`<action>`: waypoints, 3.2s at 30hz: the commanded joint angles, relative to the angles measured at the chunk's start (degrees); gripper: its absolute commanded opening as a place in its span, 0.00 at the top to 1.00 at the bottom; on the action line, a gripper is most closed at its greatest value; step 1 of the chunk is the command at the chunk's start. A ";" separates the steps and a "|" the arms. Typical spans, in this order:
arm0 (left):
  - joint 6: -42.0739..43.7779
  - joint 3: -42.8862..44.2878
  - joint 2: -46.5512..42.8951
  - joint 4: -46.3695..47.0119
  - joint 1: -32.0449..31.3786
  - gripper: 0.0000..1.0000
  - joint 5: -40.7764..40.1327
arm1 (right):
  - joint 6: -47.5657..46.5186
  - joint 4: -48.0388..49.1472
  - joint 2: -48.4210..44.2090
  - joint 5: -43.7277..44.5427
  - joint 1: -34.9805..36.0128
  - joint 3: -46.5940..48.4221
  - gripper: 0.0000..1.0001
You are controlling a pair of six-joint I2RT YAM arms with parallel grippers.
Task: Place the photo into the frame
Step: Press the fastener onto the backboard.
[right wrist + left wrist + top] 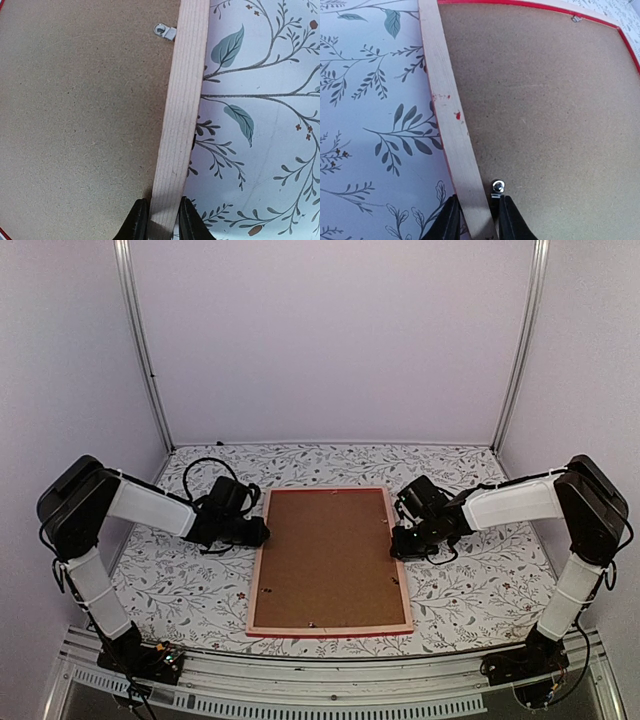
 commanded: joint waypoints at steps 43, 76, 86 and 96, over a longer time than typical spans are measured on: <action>0.21 -0.49 -4.50 -7.51 3.79 0.36 7.41 | -2.77 -2.98 1.80 -0.21 0.03 -1.02 0.79; 3.46 2.94 0.76 -18.66 -5.39 0.74 -18.85 | -2.89 -2.90 2.24 -0.18 -0.02 -1.02 0.79; 3.20 3.01 -3.88 -14.83 -3.73 0.53 -8.89 | -2.81 -2.98 1.91 -0.31 0.03 -1.11 0.79; 2.67 4.20 -1.68 -13.87 -2.88 0.44 -5.90 | -2.80 -2.81 1.66 0.00 0.03 -1.76 0.79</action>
